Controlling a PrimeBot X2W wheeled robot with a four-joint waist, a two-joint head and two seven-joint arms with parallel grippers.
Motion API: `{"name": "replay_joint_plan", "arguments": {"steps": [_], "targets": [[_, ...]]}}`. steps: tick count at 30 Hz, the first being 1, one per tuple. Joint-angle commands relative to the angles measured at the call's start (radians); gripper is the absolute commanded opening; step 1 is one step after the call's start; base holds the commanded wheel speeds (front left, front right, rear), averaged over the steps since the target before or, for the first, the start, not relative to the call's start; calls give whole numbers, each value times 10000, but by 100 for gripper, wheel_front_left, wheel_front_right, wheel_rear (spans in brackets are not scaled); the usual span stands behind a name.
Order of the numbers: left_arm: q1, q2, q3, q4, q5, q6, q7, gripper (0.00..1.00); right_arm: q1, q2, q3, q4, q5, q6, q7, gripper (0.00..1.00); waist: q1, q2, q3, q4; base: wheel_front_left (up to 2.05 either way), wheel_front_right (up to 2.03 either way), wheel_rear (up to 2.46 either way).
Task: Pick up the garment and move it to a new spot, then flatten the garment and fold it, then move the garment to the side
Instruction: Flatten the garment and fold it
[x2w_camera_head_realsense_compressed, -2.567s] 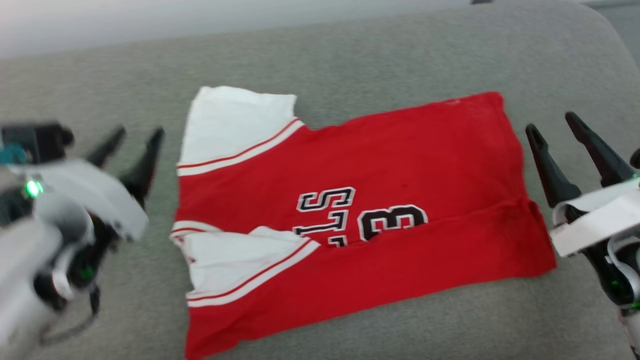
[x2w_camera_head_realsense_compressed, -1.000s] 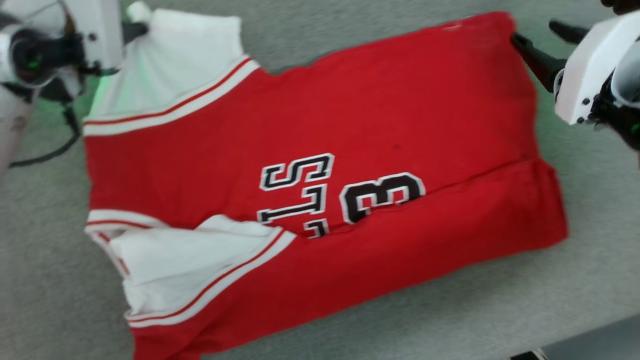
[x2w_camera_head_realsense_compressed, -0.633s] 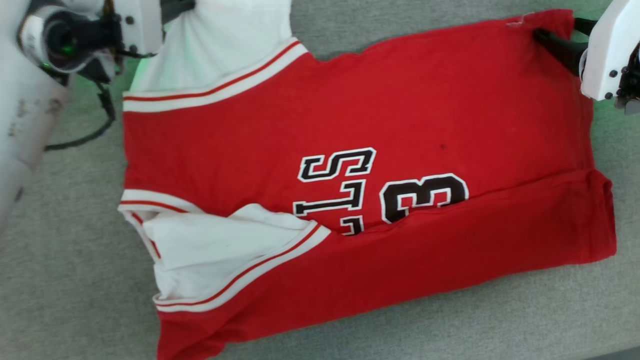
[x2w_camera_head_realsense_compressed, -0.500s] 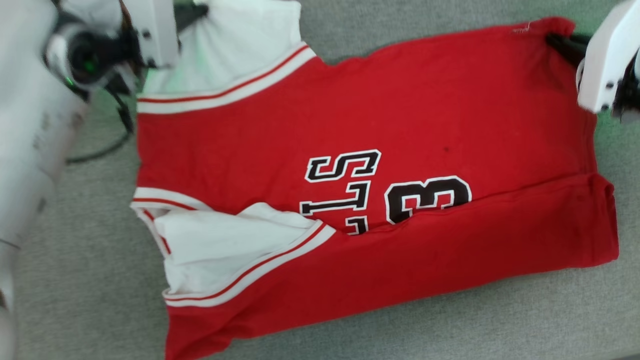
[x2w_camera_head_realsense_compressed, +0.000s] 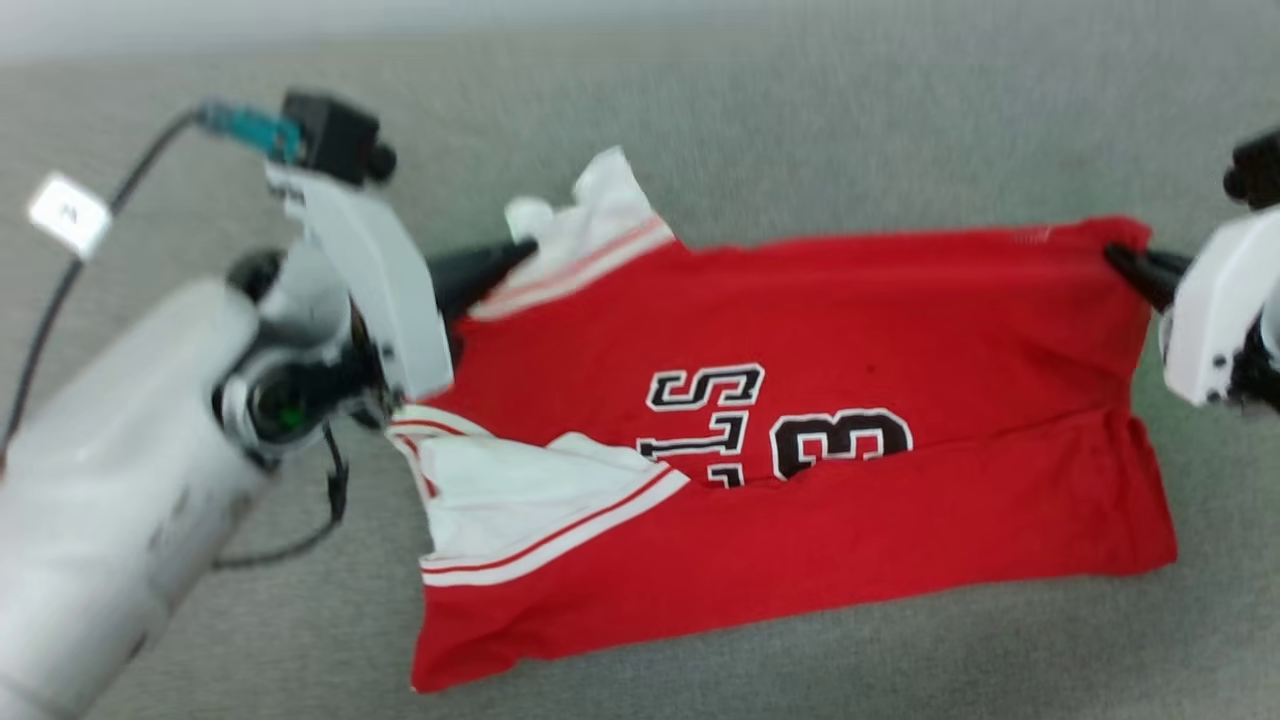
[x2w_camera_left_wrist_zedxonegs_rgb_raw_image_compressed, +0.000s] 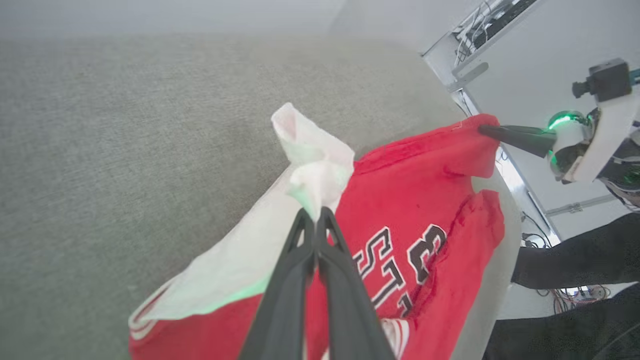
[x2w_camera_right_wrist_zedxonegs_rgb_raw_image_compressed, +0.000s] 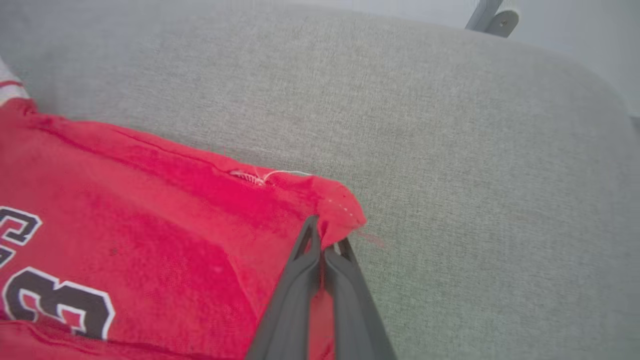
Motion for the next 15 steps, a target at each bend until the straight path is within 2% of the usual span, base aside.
{"name": "replay_joint_plan", "arguments": {"steps": [1, 6, 11, 15], "targets": [[396, 151, -40, -457, -131, -38, -166, 0, 349, -245, 37, -169, 167, -16, -137, 0, 0, 0, -1582, 661, 0, 0, 0], [1491, 1036, -265, -1992, -214, -39, -763, 0, 1340, -873, 94, -1003, 389, -16, -432, 0, 0, 0, -2016, 861, 0, 0, 0], [2698, 1829, -299, -3341, -324, -38, -1682, 0, 2425, -1458, -102, -1792, 606, -16, -1004, 0, 0, 0, -2006, 960, 0, 0, 0], [3667, 2212, -424, -3889, -236, -33, -2432, 0, 3255, -1734, -324, -2021, 810, -16, -1453, 0, 0, 0, -1937, 985, 0, 0, 0]]}}
